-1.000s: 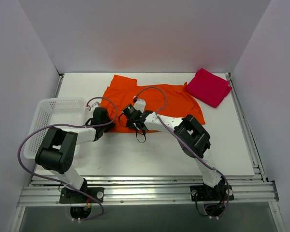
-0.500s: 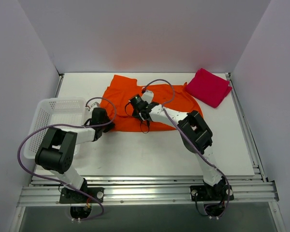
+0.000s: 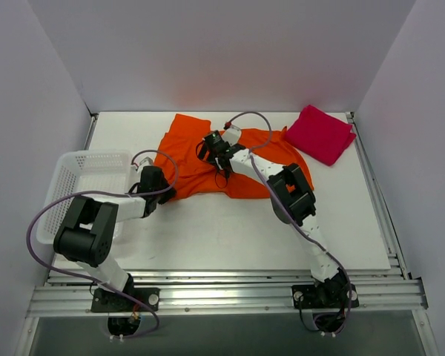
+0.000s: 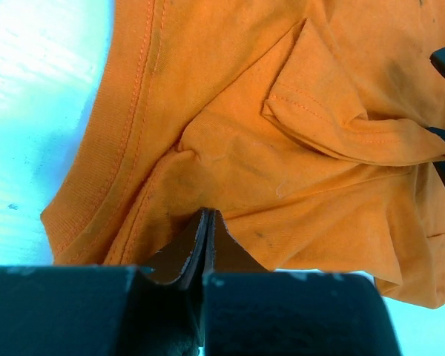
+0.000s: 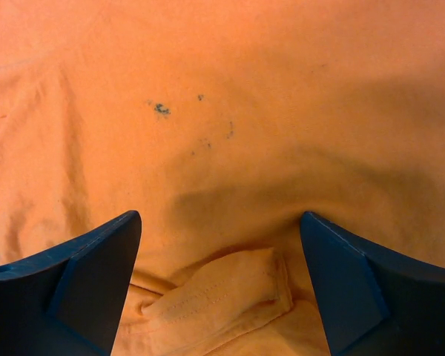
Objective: Fold and stack the t-shirts
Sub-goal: Fold the flattened tshirt in 1/3 of the way
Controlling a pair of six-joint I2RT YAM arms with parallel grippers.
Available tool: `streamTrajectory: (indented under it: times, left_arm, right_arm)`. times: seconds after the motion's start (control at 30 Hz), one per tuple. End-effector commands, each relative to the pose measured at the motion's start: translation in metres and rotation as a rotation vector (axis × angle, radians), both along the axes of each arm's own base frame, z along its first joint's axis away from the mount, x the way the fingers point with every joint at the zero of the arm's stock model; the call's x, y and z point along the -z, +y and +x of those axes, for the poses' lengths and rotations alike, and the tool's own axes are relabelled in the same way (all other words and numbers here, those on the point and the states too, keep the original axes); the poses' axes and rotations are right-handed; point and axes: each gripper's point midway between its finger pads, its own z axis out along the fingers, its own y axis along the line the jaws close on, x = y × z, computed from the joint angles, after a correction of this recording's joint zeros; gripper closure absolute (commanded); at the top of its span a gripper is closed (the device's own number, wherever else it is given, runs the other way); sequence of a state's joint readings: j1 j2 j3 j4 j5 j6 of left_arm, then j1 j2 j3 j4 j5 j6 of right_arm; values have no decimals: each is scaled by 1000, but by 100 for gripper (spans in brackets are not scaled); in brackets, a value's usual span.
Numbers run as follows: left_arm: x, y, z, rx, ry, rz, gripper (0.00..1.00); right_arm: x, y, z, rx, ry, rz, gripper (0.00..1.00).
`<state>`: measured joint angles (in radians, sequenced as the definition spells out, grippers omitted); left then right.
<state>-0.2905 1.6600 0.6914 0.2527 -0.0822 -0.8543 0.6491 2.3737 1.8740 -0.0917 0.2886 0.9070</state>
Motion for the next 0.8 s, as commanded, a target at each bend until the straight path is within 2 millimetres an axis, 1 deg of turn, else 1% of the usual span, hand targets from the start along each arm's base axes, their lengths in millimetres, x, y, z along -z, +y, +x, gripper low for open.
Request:
streamTrajectory:
  times: [0.0, 0.03, 0.1, 0.13, 0.17, 0.2, 0.23, 0.27, 0.3, 0.33, 0.37, 0.4, 0.43, 0.47, 0.5, 0.53, 0.57, 0.6, 0.63, 0.67, 0.7, 0.73, 0.77]
  left_arm:
    - [-2, 9, -5, -16, -3, 20, 98]
    - [-3, 9, -4, -17, -4, 20, 98]
    - [-5, 14, -4, -29, -1, 43, 98]
    - [-7, 18, -4, -44, -1, 56, 98]
    - [-4, 27, -7, -76, 22, 96, 98]
    - [-7, 32, -5, -98, 22, 116, 98]
    - [-9, 39, -6, -124, 28, 142, 98]
    - [-6, 48, -15, -175, 76, 165, 98]
    - [-5, 67, -21, -256, 104, 233, 98]
    - [-12, 74, -20, -290, 98, 252, 98]
    - [-11, 82, -24, -319, 119, 273, 97]
    - [-12, 87, -25, -333, 123, 278, 97]
    - [-11, 88, -25, -334, 128, 270, 96]
    - [-10, 90, -25, -340, 130, 261, 96]
    - [-9, 90, -26, -345, 138, 259, 96]
    - [-7, 90, -27, -347, 145, 261, 94]
    - [-8, 90, -26, -342, 146, 262, 92]
    - [-8, 89, -25, -338, 143, 258, 90]
    - [-13, 87, -24, -333, 133, 250, 90]
    - [-17, 85, -22, -328, 116, 243, 90]
    - [-22, 82, -22, -323, 96, 237, 89]
    - [-38, 79, -18, -326, 43, 216, 89]
    - [-45, 79, -18, -329, 19, 217, 87]
  right_arm:
    - [13, -7, -6, -9, 43, -73, 15]
    - [3, -6, -4, -12, 28, -65, 15]
    - [-9, -9, -3, -7, 7, -75, 15]
    - [-23, -11, -2, -5, -16, -80, 15]
    - [-28, -16, -3, -2, -20, -96, 15]
    - [-35, -24, -2, 20, -36, -121, 15]
    - [-46, -32, -7, 27, -46, -141, 15]
    - [-52, -38, -9, 36, -57, -154, 15]
    - [-58, -45, -13, 48, -70, -163, 14]
    - [-65, -58, -22, 62, -81, -177, 14]
    - [-70, -61, -25, 66, -98, -173, 14]
    - [-87, -68, -31, 75, -122, -160, 14]
    - [-89, -74, -36, 84, -125, -168, 14]
    - [-74, -85, -49, 86, -96, -196, 14]
    - [-75, -90, -54, 91, -96, -197, 14]
    - [-88, -95, -58, 104, -120, -181, 14]
    - [-76, -102, -68, 100, -99, -194, 14]
    - [-87, -105, -73, 102, -120, -179, 14]
    - [-90, -106, -74, 103, -135, -167, 14]
    - [-86, -108, -78, 96, -132, -165, 15]
    - [-94, -105, -79, 74, -151, -152, 16]
    - [-99, -99, -76, 60, -169, -129, 18]
    - [-105, -90, -74, 38, -182, -95, 20]
